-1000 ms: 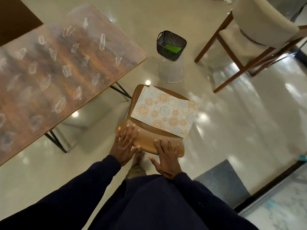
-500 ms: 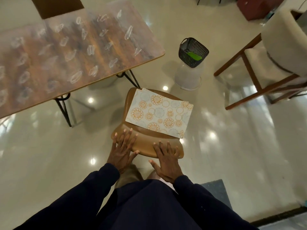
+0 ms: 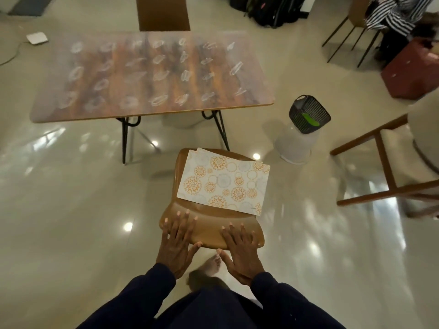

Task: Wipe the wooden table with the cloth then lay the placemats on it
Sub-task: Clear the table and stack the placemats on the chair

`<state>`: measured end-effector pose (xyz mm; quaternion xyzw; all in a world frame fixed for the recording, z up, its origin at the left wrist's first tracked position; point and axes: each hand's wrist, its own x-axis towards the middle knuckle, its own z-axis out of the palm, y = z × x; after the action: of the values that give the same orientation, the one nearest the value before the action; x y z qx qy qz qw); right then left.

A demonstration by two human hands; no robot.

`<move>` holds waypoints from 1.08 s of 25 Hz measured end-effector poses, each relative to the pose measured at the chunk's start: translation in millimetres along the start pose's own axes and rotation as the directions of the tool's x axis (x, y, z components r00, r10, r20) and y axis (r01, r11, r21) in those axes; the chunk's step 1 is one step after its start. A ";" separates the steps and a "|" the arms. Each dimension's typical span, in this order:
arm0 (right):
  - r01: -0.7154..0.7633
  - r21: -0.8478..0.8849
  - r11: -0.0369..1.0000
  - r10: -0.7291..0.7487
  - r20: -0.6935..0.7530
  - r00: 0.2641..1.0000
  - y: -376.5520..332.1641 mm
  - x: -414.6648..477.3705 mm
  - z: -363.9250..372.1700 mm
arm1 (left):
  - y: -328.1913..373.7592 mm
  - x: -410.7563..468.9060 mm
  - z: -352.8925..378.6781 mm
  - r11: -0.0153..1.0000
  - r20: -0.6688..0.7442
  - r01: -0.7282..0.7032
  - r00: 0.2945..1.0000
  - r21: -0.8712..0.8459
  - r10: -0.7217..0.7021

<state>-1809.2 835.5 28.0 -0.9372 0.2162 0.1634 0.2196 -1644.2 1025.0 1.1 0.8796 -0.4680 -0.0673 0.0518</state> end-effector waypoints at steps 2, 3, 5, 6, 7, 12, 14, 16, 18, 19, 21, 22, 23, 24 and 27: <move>0.035 -0.017 0.999 -0.034 0.029 0.999 -4.2 -6.1 8.1 | 5.3 -21.8 1.5 0.998 0.018 0.065 0.998 -0.021 -0.065; 0.055 -0.029 0.998 -0.053 0.067 0.996 -6.9 -9.8 11.1 | 6.6 -31.1 1.2 0.996 0.031 0.087 0.996 -0.037 -0.085; 0.089 -0.053 0.995 -0.084 0.087 0.993 -8.1 -19.1 18.6 | 11.1 -54.4 5.5 0.996 0.060 0.069 0.996 -0.053 -0.066; 0.097 -0.080 0.992 -0.090 0.082 0.993 -5.9 -22.0 21.8 | 14.3 -60.8 7.8 0.998 0.053 0.047 0.998 -0.035 -0.045; 0.107 -0.108 0.988 -0.097 0.097 0.991 -3.3 -24.0 23.4 | 16.6 -63.9 7.1 0.998 0.076 0.045 0.996 -0.044 -0.042; 0.144 -0.214 0.966 -0.154 -0.034 0.987 7.2 -27.2 33.7 | 27.0 -70.1 11.6 0.992 0.126 0.109 0.987 -0.064 -0.100; 0.163 -0.195 0.967 -0.179 -0.067 0.982 8.3 -27.8 35.3 | 30.1 -73.2 14.7 0.987 0.143 0.135 0.982 -0.083 -0.122; 0.188 -0.209 0.960 -0.213 -0.105 0.971 9.4 -29.7 39.0 | 31.1 -77.0 18.8 0.988 0.108 0.140 0.985 -0.067 -0.132; 0.235 -0.192 0.953 -0.260 -0.117 0.958 11.2 -29.0 37.6 | 31.5 -76.2 19.3 0.983 0.110 0.162 0.982 -0.088 -0.152; 0.256 -0.182 0.949 -0.279 -0.114 0.953 14.2 -27.0 34.9 | 34.2 -75.0 18.1 0.981 0.120 0.175 0.979 -0.089 -0.163; 0.288 -0.181 0.940 -0.311 -0.111 0.944 22.7 -19.1 29.8 | 41.1 -71.6 16.8 0.975 0.129 0.202 0.973 -0.089 -0.189; 0.303 -0.184 0.935 -0.325 -0.101 0.940 28.2 -12.5 25.9 | 45.6 -68.2 15.8 0.969 0.138 0.228 0.967 -0.097 -0.214; 0.317 -0.188 0.930 -0.336 -0.081 0.938 34.2 -6.1 20.8 | 51.8 -64.3 14.5 0.960 0.152 0.260 0.958 -0.106 -0.243; 0.334 -0.191 0.923 -0.351 -0.059 0.935 41.8 2.4 14.3 | 59.9 -59.3 14.3 0.949 0.164 0.293 0.948 -0.118 -0.273; 0.398 -0.216 0.892 -0.412 -0.024 0.911 69.6 33.8 -8.3 | 88.3 -42.9 20.5 0.915 0.184 0.375 0.919 -0.146 -0.347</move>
<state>-1811.9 763.9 -2.2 -0.9844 0.0055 0.1030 0.1428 -1743.4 1010.9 -2.5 0.9349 -0.2917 -0.1852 0.0805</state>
